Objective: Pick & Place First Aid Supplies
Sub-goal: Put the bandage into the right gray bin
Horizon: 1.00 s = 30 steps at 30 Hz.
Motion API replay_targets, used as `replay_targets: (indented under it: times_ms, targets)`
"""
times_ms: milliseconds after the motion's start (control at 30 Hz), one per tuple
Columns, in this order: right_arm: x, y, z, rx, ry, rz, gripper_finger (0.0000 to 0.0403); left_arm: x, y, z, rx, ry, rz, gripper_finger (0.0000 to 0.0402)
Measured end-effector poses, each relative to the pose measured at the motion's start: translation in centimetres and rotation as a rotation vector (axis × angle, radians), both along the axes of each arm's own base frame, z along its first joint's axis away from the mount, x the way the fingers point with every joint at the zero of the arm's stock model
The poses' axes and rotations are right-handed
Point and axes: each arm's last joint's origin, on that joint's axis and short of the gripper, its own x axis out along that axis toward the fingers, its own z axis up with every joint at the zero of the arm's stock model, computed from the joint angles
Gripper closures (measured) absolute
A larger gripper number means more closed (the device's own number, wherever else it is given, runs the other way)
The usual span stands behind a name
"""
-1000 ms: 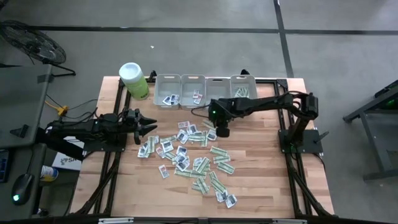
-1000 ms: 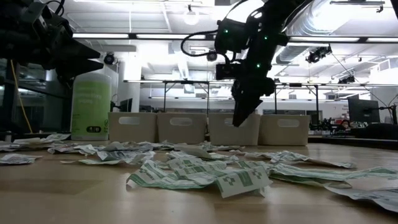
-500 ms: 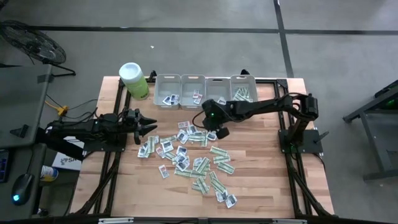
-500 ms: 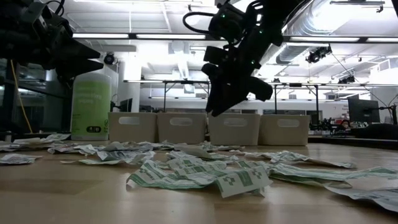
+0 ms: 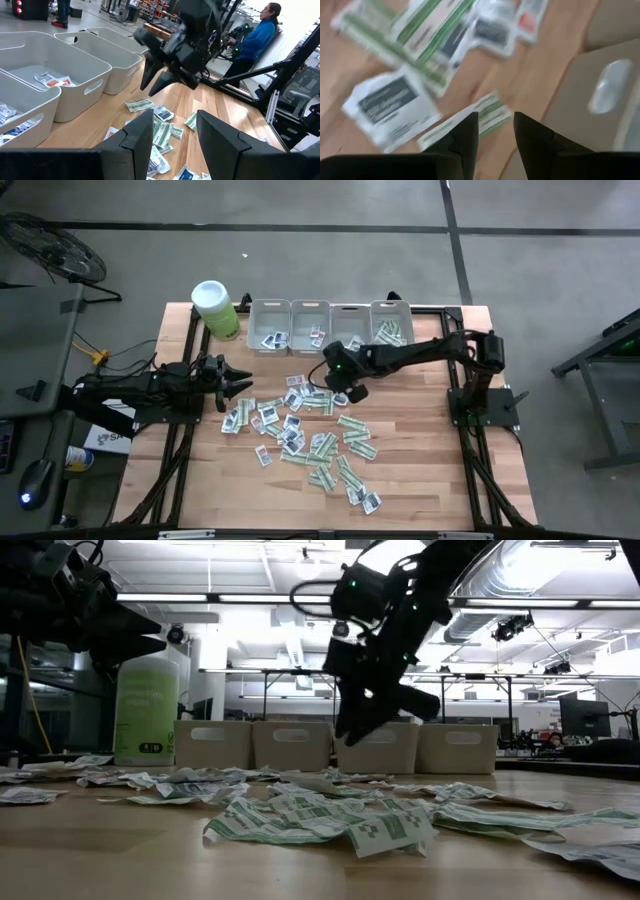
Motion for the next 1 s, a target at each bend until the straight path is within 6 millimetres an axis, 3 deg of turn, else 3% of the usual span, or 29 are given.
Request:
replay_targets:
  times_ms: [500, 1000]
  targets:
    - [-1.5, 0.5, -1.2, 0.037, 0.202, 0.049, 0.0284, 0.0, 0.0, 0.0, 0.000, 0.000, 0.000, 0.0252]
    - [-1.4, 0.3, -2.7, 0.009, 0.263, 0.139, 0.0284, 0.0, 0.0, 0.0, 0.000, 0.000, -0.002, 0.0252]
